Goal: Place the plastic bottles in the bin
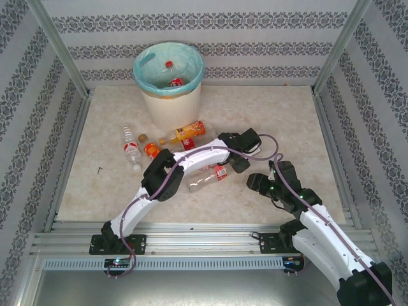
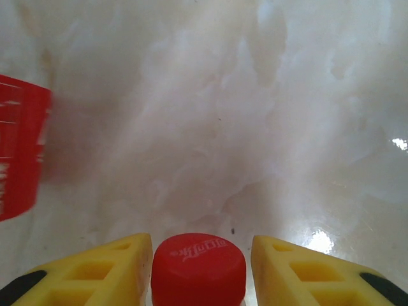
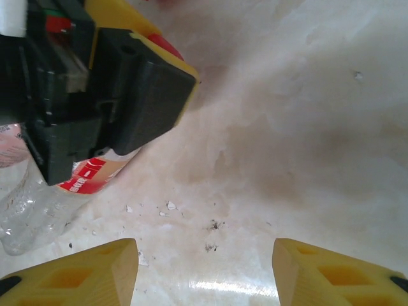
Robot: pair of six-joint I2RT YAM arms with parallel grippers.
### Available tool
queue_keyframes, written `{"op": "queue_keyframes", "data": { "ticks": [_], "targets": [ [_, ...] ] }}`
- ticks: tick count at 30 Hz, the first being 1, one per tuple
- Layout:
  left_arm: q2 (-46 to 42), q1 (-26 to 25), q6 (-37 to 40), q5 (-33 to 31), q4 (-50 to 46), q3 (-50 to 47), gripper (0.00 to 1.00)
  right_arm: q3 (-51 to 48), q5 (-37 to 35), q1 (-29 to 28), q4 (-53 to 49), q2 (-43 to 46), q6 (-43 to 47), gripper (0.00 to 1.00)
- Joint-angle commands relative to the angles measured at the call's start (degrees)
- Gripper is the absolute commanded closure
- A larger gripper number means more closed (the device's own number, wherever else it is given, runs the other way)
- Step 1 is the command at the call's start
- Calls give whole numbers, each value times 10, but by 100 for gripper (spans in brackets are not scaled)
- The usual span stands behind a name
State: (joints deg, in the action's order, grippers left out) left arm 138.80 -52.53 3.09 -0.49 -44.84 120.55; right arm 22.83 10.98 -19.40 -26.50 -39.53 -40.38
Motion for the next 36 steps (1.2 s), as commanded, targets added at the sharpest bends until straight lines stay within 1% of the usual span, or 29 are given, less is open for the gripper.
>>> {"op": "queue_keyframes", "data": {
  "ticks": [1, 4, 10, 12, 17, 18, 21, 23, 25, 27, 30, 33, 35, 36],
  "targets": [
    [13, -6, 14, -9, -35, 20, 56, 16, -18, -7, 7, 2, -4, 41],
    [13, -6, 13, -9, -36, 19, 57, 10, -19, -9, 9, 8, -7, 41],
    [-5, -7, 8, -3, -40, 22, 64, 11, -22, -9, 6, 15, -9, 41],
    [-21, -8, 7, 9, -39, 23, 67, 15, -23, -9, 2, 15, -7, 41],
    [-70, -9, 1, 39, -45, 24, 71, 27, -23, -9, -8, 17, -3, 41],
    [-82, -9, 0, 43, -48, 24, 73, 29, -24, -9, -9, 18, -3, 41],
    [-119, -10, 1, 48, -49, 17, 75, 35, -25, -10, -11, 22, -4, 42],
    [-151, -10, 4, 44, -39, 4, 79, 37, -27, -10, -5, 23, -9, 42],
    [-179, -10, 10, 36, -33, -2, 82, 41, -28, -12, 4, 22, -14, 42],
    [-206, -10, 22, 17, -34, 6, 92, 52, -31, -14, 12, 14, -13, 43],
    [-240, -8, 52, -30, -34, 38, 100, 90, -40, -24, 11, -9, -1, 43],
    [-262, 2, 96, -92, -17, 90, 100, 143, -54, -45, 11, -44, 14, 43],
    [-269, 17, 118, -117, 7, 131, 100, 171, -63, -64, 16, -69, 24, 43],
    [-273, 27, 126, -119, 24, 150, 100, 183, -67, -73, 22, -82, 26, 43]
  ]
}}
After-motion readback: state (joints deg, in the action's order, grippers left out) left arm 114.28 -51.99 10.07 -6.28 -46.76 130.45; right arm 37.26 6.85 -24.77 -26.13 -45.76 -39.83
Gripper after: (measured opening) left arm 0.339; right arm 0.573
